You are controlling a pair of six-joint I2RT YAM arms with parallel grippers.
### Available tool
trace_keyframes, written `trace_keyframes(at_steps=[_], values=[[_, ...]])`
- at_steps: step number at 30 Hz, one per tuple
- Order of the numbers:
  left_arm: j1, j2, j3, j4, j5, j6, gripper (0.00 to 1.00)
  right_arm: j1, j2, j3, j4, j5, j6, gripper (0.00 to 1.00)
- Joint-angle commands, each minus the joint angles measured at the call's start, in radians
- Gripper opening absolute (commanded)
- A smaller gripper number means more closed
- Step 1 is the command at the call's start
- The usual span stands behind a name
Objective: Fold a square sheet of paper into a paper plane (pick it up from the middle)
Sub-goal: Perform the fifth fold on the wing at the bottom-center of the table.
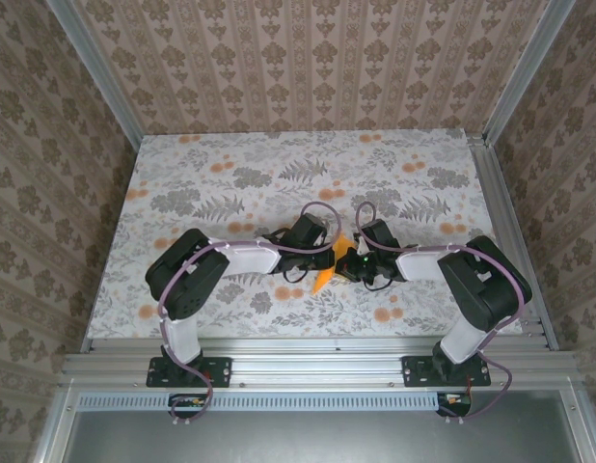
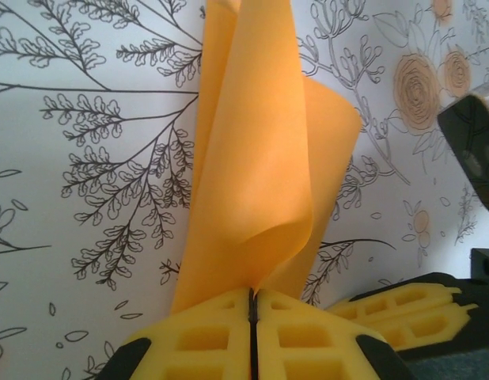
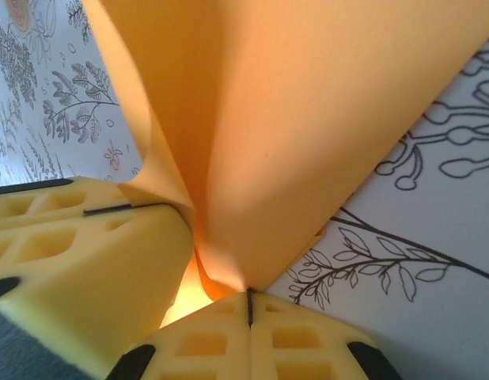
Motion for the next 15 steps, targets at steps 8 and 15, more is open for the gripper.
trace_keyframes(at_steps=[8,15], values=[[-0.014,-0.064,0.005,-0.027,0.03,0.013,0.09,-0.004,0.003,0.004,-0.013,0.022,0.0,0.07],[-0.015,-0.028,-0.016,0.038,0.063,-0.024,0.09,-0.004,-0.007,-0.008,0.003,0.022,0.004,0.07]])
